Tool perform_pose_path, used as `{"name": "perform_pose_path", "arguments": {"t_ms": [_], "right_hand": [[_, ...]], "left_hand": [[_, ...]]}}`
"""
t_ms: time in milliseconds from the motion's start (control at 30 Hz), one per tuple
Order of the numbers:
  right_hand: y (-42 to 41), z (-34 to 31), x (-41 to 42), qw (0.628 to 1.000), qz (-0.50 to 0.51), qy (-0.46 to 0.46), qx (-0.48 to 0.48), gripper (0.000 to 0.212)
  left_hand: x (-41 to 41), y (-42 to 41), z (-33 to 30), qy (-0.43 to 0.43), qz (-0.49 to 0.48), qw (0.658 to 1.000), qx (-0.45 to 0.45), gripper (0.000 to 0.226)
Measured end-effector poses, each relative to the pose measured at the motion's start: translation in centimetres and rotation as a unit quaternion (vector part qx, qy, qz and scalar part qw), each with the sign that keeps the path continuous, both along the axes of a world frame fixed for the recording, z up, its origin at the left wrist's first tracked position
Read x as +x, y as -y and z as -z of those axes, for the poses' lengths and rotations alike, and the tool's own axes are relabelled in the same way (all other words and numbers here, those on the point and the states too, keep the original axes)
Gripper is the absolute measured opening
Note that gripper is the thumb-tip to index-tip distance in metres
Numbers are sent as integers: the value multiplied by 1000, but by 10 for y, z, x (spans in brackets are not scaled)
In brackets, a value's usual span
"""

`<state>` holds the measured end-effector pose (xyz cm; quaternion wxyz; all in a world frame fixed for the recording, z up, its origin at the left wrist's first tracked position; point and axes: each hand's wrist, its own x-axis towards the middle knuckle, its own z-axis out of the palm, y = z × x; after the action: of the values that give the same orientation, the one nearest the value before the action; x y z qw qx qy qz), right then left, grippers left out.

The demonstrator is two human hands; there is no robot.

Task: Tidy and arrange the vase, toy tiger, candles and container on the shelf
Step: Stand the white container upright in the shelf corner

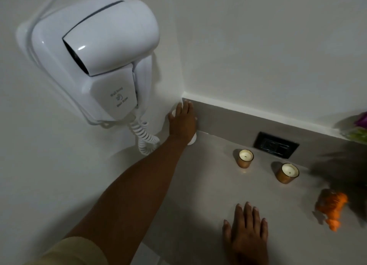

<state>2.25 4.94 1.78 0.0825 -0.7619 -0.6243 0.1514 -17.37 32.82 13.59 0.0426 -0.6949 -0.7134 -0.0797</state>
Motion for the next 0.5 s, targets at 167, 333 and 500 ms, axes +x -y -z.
{"name": "perform_pose_path", "arguments": {"t_ms": [167,333,500], "right_hand": [[-2,9,0,1000,11,-15,18,89],[-5,27,2,1000,23,-9,10,84],[-6,38,1,999,31,-21,-3,87]], "left_hand": [[-5,1,13,35,43,998,43,66],[-12,-7,7,162,72,980,89,60],[-22,-8,12,221,113,965,90,58]]}}
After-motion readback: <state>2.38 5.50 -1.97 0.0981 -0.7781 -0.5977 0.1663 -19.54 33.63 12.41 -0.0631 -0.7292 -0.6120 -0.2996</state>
